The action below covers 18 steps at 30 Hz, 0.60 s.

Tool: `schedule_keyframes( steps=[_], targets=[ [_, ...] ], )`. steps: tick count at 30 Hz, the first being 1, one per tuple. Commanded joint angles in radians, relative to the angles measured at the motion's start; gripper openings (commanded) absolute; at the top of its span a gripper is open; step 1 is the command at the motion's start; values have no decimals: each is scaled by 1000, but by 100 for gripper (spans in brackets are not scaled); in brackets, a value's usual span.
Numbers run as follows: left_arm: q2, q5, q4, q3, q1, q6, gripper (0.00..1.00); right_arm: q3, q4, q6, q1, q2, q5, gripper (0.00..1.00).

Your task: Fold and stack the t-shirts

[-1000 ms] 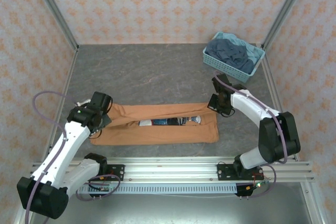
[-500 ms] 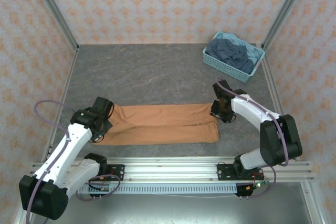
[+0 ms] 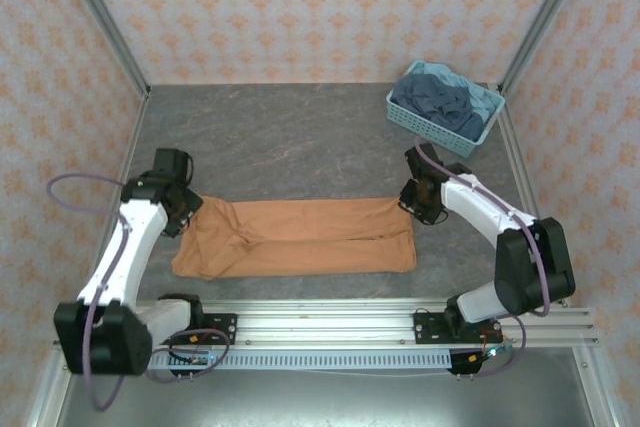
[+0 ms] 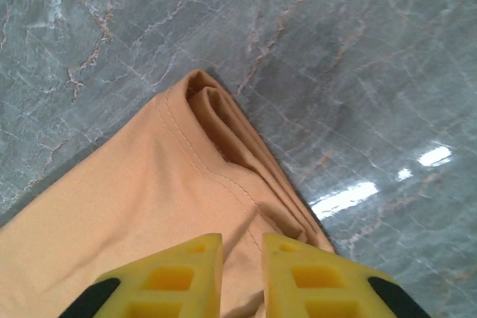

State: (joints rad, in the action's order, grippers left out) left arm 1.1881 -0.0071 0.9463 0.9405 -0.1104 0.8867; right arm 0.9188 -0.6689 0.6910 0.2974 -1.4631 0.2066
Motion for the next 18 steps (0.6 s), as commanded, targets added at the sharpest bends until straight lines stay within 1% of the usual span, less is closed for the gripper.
schedule_keyframes(
  steps=[1,3,6,9,12,14,18],
  targets=[
    [165,112,-121,54,-78,-113,53,25,60,61,-9,-55,37,18],
    [259,151,-173,80,-101,-135,53,37,75,65,-14,-92,61,19],
    [353,190,-243,106,-104,-140,53,58,75,59,-18,-134,62,24],
    [382,202,-284,109,-103,-134,54,58,84,56,-25,-149,60,31],
    [399,213,-314,93,-103,-135,54,58,84,58,-33,-168,60,32],
    [414,212,-321,84,-103,-142,48,60,88,59,-38,-184,59,32],
    [451,193,-336,87,-104,-163,26,82,84,55,-45,-226,37,29]
  ],
)
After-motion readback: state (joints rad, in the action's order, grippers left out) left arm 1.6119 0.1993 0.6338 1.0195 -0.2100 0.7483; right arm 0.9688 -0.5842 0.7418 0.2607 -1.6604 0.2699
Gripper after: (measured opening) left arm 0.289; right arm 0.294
